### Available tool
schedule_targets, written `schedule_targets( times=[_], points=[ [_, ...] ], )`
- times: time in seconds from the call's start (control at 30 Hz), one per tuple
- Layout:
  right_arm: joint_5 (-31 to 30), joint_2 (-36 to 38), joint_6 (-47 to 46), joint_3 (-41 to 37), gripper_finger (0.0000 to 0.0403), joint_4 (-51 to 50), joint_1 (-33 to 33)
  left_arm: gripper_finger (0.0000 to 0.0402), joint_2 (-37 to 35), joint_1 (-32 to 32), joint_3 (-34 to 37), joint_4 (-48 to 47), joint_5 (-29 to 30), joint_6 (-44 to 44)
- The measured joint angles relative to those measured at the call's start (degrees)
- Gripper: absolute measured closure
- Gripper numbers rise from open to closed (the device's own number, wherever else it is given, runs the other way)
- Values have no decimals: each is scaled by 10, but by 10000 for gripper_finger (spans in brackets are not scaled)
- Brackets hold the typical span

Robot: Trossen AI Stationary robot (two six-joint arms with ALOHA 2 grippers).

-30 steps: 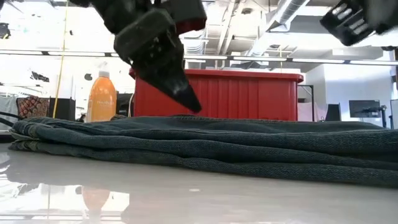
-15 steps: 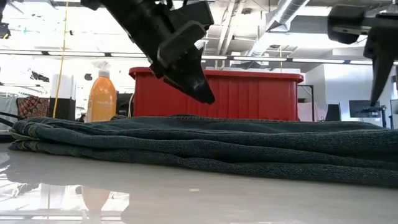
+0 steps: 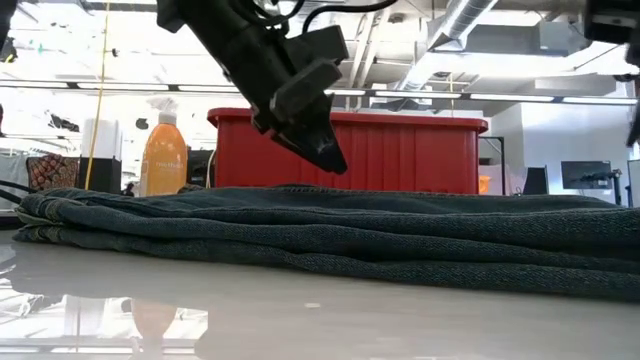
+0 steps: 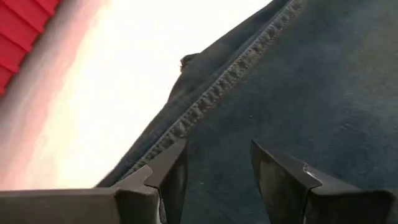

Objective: Fold Laundry from Bin
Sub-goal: Fold the dark blue pants

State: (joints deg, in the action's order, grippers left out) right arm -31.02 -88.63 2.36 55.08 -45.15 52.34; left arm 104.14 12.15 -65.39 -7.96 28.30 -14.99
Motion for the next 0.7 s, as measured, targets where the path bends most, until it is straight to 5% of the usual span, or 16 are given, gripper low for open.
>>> schedule_targets(
  times=[0.7],
  points=[
    [-105,-142,-48,-1,165,22,-7,237,0,-4,0,-1,-14,-7]
  ],
)
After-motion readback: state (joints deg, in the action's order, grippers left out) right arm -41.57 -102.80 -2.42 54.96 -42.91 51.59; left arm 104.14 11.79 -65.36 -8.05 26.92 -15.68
